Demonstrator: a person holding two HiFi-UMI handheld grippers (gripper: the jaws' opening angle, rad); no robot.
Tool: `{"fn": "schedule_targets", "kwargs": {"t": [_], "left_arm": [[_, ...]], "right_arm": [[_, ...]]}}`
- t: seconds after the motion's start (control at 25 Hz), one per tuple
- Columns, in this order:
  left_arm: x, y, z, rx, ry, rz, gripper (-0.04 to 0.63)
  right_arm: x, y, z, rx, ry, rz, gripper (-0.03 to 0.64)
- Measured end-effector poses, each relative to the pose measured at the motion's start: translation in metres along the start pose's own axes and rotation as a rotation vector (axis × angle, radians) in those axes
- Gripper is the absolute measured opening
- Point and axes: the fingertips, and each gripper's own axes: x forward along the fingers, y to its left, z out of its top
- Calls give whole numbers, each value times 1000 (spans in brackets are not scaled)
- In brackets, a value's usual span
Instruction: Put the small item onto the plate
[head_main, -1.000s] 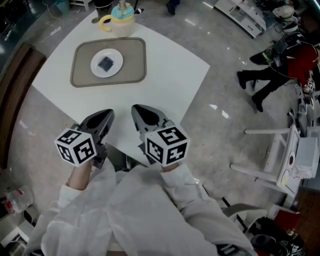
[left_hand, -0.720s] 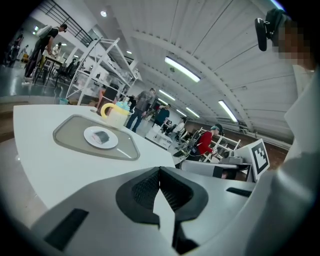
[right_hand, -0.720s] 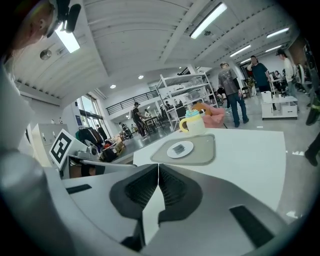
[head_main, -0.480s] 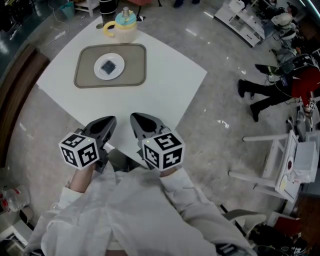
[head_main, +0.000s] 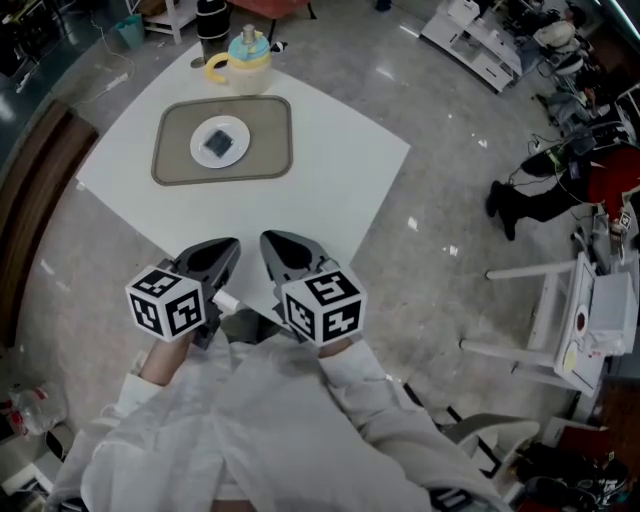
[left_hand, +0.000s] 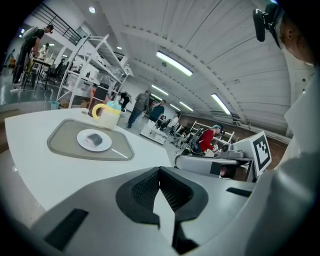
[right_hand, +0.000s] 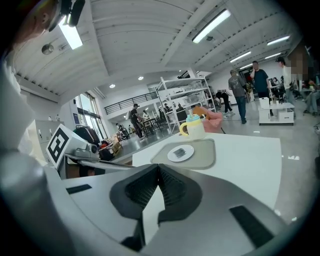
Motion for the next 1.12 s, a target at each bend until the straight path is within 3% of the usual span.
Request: {"fn": "schedule_targets", "kwargs": {"t": [0.64, 1.12], "left_arm": [[2, -4, 9, 45, 29, -49, 11], [-3, 3, 9, 35, 29, -57, 11]], "right_arm": [[2, 2, 11, -28, -23, -59, 15], [4, 3, 6, -39, 2, -78, 15]]}}
